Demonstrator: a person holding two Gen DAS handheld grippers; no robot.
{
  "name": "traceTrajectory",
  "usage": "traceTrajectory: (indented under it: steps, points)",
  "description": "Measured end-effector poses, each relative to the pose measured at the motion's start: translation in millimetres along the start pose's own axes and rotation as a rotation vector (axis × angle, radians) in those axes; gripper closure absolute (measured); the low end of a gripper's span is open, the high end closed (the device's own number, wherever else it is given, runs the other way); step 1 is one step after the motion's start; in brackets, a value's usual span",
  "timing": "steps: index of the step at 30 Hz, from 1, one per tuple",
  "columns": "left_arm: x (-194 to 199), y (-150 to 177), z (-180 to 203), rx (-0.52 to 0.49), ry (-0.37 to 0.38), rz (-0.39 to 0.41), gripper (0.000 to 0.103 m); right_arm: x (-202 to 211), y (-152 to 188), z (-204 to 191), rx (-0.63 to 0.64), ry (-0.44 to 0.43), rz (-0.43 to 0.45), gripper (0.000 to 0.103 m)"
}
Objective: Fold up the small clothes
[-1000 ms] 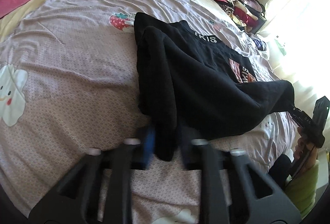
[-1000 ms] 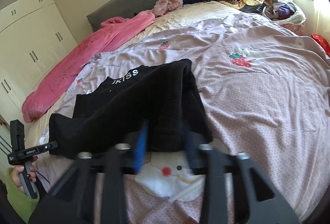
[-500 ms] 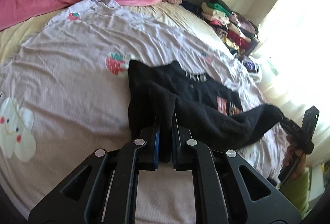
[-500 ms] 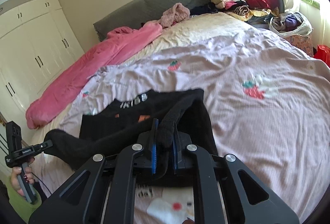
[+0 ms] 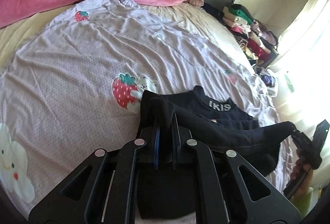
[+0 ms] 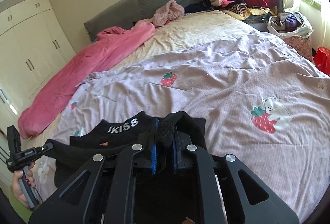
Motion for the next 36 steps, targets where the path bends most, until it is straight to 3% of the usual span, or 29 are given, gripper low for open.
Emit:
traceTrajectory:
  steps: [5, 6, 9, 11, 13, 14, 19, 23, 26, 30, 36]
  points:
    - [-24, 4, -10, 0.004, -0.020, -0.027, 0.098, -22, 10, 13, -0.021, 0.054, -0.024, 0.093]
    - [-28, 5, -12, 0.002, -0.018, -0.030, 0.095, -27, 14, 15, -0.018, 0.068, -0.031, 0.093]
    - [-28, 6, -16, 0.011, 0.007, -0.017, 0.071, -36, 24, 19, 0.000, 0.082, -0.043, 0.092]
    - [-24, 5, -15, 0.004, 0.000, -0.007, 0.070, -39, 30, 23, 0.006, 0.094, -0.042, 0.085]
    - [-16, 2, -12, -0.007, -0.004, 0.022, 0.065, -35, 32, 27, 0.004, 0.112, -0.021, 0.048]
    - [-12, 1, -10, -0.018, -0.007, 0.037, 0.064, -32, 31, 28, 0.004, 0.112, -0.001, 0.046]
    - [18, 0, 11, -0.136, -0.018, 0.129, 0.059, -5, 26, 27, 0.031, 0.112, 0.089, 0.046]
    - [29, 17, 35, -0.246, 0.007, 0.116, 0.059, 16, 29, 3, 0.140, 0.069, 0.112, 0.046]
    - [24, 38, 59, -0.337, 0.038, 0.069, 0.059, 22, 41, -22, 0.260, 0.044, 0.077, 0.048]
    - [8, 73, 80, -0.425, 0.075, -0.028, 0.059, 18, 72, -42, 0.344, -0.002, -0.036, 0.049]
    - [-19, 92, 77, -0.469, 0.019, -0.073, 0.059, -13, 106, -48, 0.376, 0.041, -0.164, 0.050]
Point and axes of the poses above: each gripper's, at about its wrist camera, not at the fingertips, and x roughly against the way its jaws point, z to its right, y to its underside, the point moved 4 cm from there along -x, roughly the way its jaws point, and after that the axes turned 12 degrees about z, right-handed, at the moved point
